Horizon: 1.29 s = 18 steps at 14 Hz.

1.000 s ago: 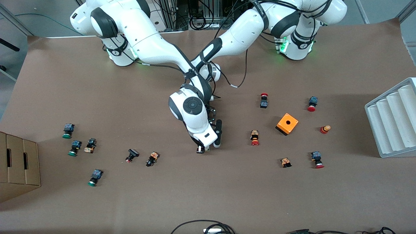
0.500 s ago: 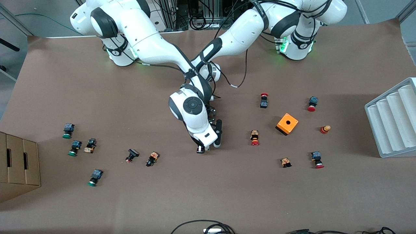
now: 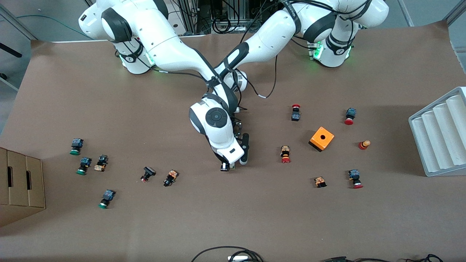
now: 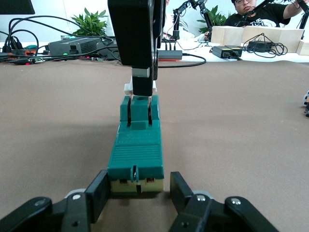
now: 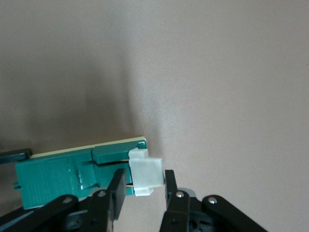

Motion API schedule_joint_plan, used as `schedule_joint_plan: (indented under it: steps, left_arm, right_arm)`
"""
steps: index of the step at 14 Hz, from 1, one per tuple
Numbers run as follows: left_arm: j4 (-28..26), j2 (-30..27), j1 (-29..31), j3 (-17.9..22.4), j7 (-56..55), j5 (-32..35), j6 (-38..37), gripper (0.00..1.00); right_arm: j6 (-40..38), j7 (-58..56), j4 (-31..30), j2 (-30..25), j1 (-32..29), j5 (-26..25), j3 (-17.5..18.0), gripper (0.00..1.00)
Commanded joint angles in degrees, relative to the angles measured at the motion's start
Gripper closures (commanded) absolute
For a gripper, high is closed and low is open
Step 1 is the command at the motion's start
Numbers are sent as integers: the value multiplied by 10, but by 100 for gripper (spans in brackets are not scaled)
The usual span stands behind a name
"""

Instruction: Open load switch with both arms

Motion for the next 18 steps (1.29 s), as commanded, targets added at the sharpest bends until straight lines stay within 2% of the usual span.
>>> schedule_joint_plan:
  steps: [1,18]
  left_arm:
    - [8,15,2,6,-14,3,7,42]
    - [9,14,2,6,-13,3,7,42]
  right_arm:
    - [-10,3,-31,-24,16,1,6,61]
    - [-9,4,-52,-37,20,1,7,63]
